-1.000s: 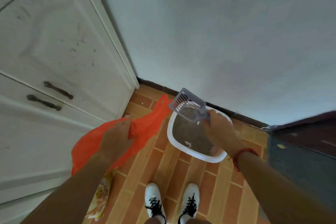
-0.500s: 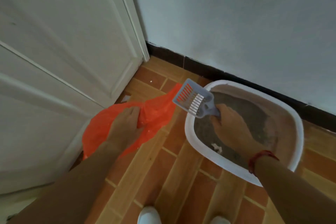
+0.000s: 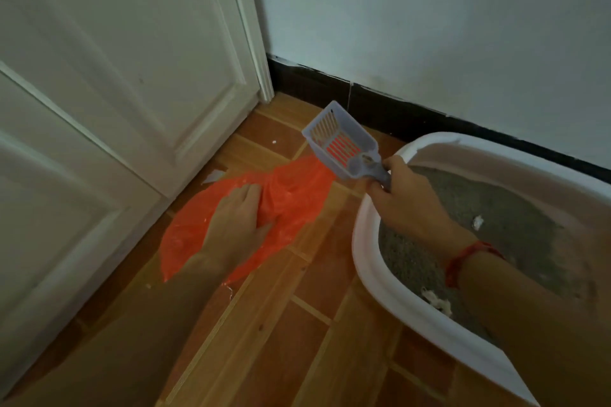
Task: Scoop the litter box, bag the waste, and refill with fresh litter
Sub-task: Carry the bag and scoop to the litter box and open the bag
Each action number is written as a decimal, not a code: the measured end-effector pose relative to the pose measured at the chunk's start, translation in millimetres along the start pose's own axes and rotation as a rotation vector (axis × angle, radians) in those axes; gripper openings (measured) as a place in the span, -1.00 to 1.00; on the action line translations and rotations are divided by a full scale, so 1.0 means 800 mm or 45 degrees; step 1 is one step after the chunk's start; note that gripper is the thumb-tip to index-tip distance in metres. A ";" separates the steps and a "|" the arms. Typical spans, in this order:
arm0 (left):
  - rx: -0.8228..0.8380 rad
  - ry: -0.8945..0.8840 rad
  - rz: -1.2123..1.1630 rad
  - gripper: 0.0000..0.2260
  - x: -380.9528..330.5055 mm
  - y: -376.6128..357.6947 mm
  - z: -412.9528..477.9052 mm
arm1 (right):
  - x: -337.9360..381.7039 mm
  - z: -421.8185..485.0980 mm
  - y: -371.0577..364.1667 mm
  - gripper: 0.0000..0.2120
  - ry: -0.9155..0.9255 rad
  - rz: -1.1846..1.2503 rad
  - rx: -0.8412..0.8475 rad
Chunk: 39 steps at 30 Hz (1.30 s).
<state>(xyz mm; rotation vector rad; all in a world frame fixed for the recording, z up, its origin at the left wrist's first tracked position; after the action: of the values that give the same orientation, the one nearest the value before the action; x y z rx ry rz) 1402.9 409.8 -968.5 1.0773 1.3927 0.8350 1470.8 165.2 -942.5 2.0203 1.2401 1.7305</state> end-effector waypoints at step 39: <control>0.030 0.539 -0.685 -0.88 -0.005 -0.003 0.078 | 0.012 0.030 -0.057 -0.84 0.005 0.748 -0.189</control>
<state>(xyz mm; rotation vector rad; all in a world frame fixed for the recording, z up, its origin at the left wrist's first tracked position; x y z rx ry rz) 1463.8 399.2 -977.0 0.5036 1.9351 0.6639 1471.0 208.8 -971.7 2.4421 0.5110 1.9812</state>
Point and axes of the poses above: each hand's wrist, its own z-axis towards the middle knuckle, its own y-axis out of the back of the hand, x = y × z, the point moved 8 cm from there along z, towards the middle knuckle, and after that the axes turned 13 degrees about x, right-handed, at the moved point
